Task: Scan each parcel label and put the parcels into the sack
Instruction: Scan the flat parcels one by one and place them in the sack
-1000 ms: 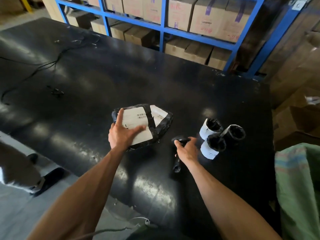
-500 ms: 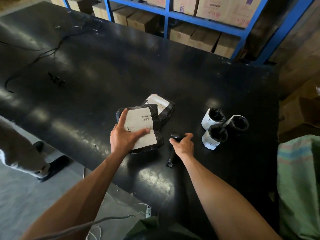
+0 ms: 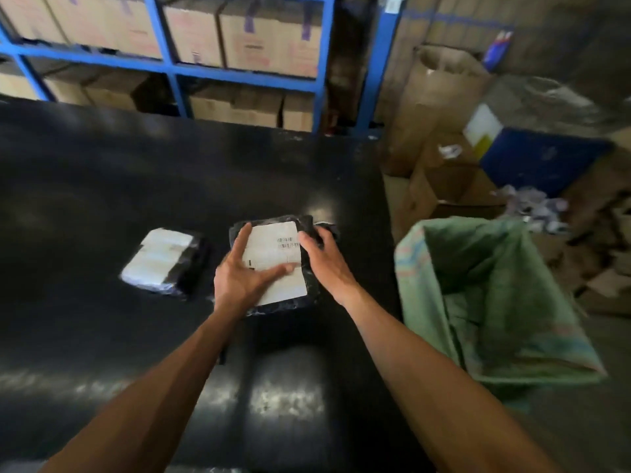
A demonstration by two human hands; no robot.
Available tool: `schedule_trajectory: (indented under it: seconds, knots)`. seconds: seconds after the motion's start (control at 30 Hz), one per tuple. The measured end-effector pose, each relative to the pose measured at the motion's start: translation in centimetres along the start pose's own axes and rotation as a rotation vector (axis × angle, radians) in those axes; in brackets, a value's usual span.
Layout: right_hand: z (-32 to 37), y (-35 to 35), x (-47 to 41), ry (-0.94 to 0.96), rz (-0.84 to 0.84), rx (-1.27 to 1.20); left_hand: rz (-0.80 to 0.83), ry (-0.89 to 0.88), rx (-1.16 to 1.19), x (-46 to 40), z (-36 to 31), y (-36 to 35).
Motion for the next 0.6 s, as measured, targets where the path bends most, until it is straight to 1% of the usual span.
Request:
schedule_trajectory:
  seconds: [0.07, 0.2, 0.23, 0.33, 0.43, 0.5, 0.6]
  knots:
    - [-1.0, 4.3, 0.7, -0.006, -0.096, 0.049, 0.062, -0.042, 0.033, 0.4, -3.1, -4.1]
    - [-4.4, 13.1, 2.4, -0.034, -0.402, 0.086, 0.194, -0.150, 0.084, 1.9, -8.9, -12.0]
    - [-5.3, 15.2, 3.0, -0.006, -0.462, 0.070, 0.230, -0.185, 0.102, 2.4, -10.1, -13.9]
    - [-8.3, 21.8, 4.5, 0.006, -0.588, 0.031, 0.350, -0.282, 0.163, 4.0, -13.1, -19.2]
    - [-11.6, 27.6, 5.8, -0.031, -0.677, -0.055, 0.460, -0.312, 0.204, 5.5, -15.7, -23.7]
    - [-13.6, 30.7, 6.2, -0.050, -0.739, -0.123, 0.489, -0.313, 0.136, 6.0, -17.0, -26.2]
    - [-16.0, 34.2, 7.1, -0.120, -0.813, -0.181, 0.502, -0.344, -0.054, 6.2, -17.5, -29.1]
Point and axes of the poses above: each hand's wrist, its own x-axis away from the middle knuckle, its own y-axis out of the back of the hand, z = x × y, the point moved 2 cm from there along -x, towards the middle knuckle, and after that the axes turned 2 degrees about z, right-handed, at the moved point
